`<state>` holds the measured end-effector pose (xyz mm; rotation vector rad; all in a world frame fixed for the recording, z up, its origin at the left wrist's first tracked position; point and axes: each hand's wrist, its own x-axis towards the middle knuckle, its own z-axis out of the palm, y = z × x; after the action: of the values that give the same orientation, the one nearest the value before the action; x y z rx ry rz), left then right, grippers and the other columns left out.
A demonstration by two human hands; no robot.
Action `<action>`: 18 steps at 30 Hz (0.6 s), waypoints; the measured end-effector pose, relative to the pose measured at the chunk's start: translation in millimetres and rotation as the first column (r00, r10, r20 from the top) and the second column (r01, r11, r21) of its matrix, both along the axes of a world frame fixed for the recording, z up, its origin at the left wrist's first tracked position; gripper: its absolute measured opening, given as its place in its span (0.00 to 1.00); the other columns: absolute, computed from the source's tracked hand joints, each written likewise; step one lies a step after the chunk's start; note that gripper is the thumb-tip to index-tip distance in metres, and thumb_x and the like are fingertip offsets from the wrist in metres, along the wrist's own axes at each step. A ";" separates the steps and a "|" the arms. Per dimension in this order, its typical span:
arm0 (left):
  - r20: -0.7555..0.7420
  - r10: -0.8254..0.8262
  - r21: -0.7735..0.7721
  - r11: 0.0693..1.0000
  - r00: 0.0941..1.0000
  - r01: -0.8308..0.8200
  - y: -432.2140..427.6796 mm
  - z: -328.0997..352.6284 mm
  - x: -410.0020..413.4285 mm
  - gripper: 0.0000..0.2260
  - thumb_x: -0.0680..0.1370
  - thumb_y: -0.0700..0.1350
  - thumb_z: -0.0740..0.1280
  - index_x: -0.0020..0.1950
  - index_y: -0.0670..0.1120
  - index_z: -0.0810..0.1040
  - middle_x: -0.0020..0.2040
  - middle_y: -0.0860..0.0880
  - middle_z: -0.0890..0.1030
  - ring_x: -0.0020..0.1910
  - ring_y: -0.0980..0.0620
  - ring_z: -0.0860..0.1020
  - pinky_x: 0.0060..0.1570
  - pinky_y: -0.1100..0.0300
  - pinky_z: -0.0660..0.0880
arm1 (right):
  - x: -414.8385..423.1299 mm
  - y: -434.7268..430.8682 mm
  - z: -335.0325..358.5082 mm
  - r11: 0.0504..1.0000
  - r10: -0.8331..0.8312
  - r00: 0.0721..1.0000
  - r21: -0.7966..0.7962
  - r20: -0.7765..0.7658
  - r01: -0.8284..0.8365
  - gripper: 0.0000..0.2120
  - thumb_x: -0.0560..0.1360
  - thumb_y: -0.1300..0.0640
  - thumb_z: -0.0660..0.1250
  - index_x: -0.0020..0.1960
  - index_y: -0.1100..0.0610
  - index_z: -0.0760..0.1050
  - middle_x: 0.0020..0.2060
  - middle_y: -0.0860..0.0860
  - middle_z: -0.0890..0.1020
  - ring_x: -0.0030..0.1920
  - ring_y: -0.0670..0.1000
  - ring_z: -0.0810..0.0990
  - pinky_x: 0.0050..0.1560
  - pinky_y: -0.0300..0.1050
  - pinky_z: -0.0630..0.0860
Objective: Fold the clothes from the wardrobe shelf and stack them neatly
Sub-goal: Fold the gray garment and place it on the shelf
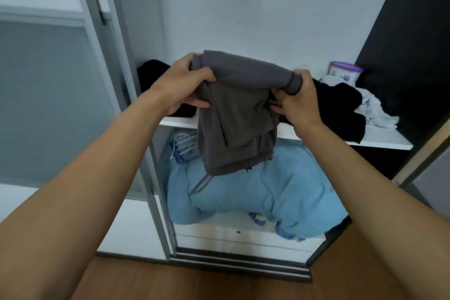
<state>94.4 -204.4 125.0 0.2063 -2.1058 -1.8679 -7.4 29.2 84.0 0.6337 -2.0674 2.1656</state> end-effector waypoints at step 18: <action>-0.045 0.202 0.001 0.979 0.978 -0.202 -66.8 -51.3 -186.5 0.22 0.60 0.34 0.61 0.48 0.53 0.80 0.50 0.44 0.75 0.43 0.45 0.72 0.39 0.54 0.74 | -199.3 -63.7 -60.6 0.946 0.269 0.953 0.226 -0.141 -0.233 0.18 0.68 0.77 0.63 0.52 0.60 0.69 0.51 0.53 0.76 0.48 0.51 0.74 0.44 0.42 0.72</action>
<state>-92.1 -271.2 73.7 0.3605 -1.9776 -1.7343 -206.7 -34.4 23.5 1.1226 -2.2409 1.9407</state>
